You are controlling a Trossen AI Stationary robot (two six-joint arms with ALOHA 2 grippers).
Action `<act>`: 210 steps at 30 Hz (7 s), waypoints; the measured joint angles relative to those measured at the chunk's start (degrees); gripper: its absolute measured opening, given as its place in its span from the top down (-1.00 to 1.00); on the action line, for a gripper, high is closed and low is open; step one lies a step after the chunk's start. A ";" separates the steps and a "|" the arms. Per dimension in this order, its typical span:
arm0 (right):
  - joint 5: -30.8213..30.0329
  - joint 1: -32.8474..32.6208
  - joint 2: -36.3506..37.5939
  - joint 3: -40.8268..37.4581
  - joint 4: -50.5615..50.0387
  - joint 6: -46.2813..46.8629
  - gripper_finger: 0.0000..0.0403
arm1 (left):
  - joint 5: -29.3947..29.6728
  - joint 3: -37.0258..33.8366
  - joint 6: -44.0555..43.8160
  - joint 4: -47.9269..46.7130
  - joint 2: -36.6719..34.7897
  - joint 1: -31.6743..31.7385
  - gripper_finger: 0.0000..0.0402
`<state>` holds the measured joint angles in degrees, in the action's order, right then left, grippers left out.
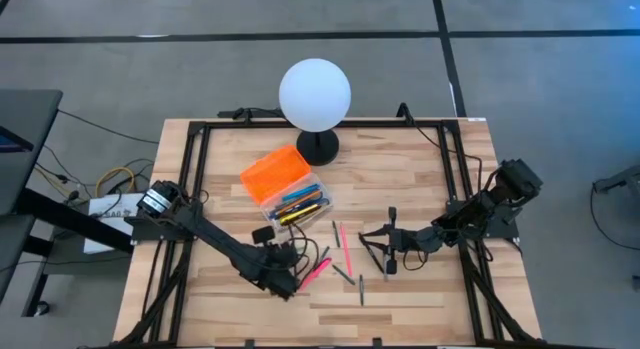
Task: Pick & place school supplies into a supply box
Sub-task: Put the green pen into the orange supply box, then put the black pen into the orange supply box
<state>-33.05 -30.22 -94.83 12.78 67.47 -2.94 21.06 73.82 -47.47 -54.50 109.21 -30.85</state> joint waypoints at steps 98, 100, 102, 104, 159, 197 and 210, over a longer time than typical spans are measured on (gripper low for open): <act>0.15 3.76 0.00 7.45 -5.36 7.39 0.68 | 19.54 -24.30 42.28 71.97 -1.66 -15.09 0.41; 0.15 3.70 0.00 7.45 -5.35 7.45 0.68 | 15.79 -25.85 48.07 80.33 -1.66 -14.42 0.41; 0.19 3.67 0.01 7.45 -5.35 7.45 0.68 | 12.18 -27.57 53.81 88.25 -1.66 -13.15 0.41; 0.19 3.63 0.00 7.45 -5.35 7.46 0.68 | 8.83 -29.33 59.28 95.43 -1.66 -11.31 0.41; 11.99 -0.03 -5.95 43.47 -101.30 61.63 0.68 | 28.83 -67.07 50.91 132.99 -20.39 -13.45 0.41; 24.02 7.45 -7.54 43.58 -101.71 52.54 0.95 | 28.61 -67.01 49.47 133.09 -20.37 -13.45 0.41; 15.83 7.61 -7.85 43.34 -101.71 50.45 0.96 | 28.61 -67.01 48.73 133.07 -20.37 -13.45 0.41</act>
<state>-17.23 -22.61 -102.67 56.12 -34.24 47.51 49.67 6.81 1.26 78.56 88.84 -44.29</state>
